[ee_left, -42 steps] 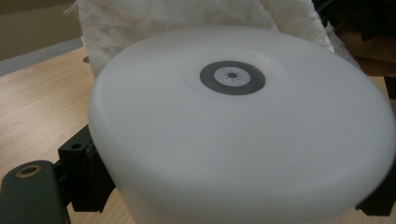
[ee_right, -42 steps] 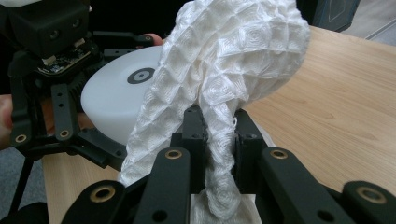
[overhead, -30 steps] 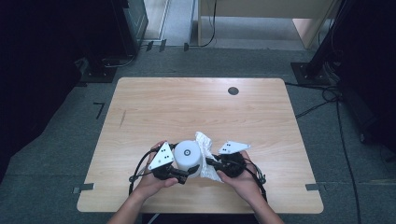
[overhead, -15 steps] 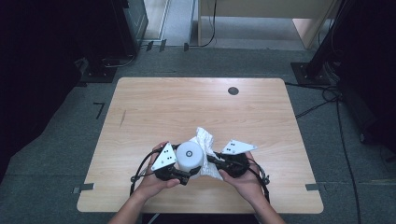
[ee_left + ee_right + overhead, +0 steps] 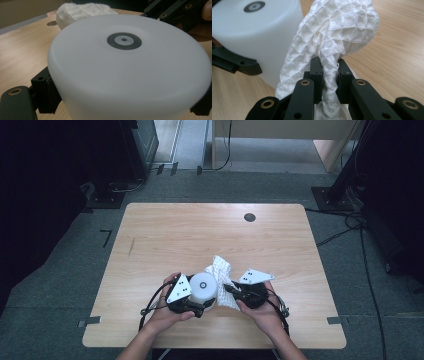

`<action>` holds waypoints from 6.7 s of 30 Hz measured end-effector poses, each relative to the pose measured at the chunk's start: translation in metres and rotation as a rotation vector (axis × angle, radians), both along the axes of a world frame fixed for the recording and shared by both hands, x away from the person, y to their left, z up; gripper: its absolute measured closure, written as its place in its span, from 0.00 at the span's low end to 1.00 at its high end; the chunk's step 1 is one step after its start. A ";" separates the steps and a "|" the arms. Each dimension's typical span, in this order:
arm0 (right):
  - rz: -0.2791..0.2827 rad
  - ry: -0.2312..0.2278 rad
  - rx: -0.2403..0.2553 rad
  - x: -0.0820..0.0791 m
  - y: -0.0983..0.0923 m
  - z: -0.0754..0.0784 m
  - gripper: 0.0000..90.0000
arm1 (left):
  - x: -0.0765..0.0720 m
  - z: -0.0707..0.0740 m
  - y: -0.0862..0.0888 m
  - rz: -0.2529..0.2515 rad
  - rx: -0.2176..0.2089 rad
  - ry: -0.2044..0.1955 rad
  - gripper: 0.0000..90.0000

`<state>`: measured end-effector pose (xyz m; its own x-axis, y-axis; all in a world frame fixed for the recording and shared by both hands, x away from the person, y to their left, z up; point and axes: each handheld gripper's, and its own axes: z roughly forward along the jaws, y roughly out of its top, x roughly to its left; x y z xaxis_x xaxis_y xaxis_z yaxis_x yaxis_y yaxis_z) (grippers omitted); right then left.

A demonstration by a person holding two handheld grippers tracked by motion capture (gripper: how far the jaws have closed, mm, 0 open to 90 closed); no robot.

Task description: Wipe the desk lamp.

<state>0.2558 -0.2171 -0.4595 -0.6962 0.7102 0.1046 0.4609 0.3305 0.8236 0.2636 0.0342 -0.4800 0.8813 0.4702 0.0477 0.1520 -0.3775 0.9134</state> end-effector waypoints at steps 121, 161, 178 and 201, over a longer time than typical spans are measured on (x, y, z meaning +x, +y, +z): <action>-0.023 0.083 0.166 0.010 -0.021 -0.003 0.88 | -0.005 -0.007 -0.006 -0.026 -0.002 -0.028 0.09; 0.113 -0.096 0.211 -0.023 -0.002 0.050 0.87 | -0.012 0.021 0.008 -0.042 -0.116 0.059 0.09; 0.069 -0.037 0.070 -0.014 0.008 0.021 0.87 | -0.006 0.021 0.011 0.021 -0.125 0.044 0.09; 0.065 -0.052 0.114 -0.014 0.000 0.032 0.87 | -0.006 0.018 0.007 0.000 -0.125 0.051 0.09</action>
<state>0.2416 -0.2175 -0.4274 -0.7467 0.6492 0.1449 0.3976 0.2611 0.8796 0.2576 0.0411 -0.4620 0.8809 0.4698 -0.0567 0.2000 -0.2610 0.9444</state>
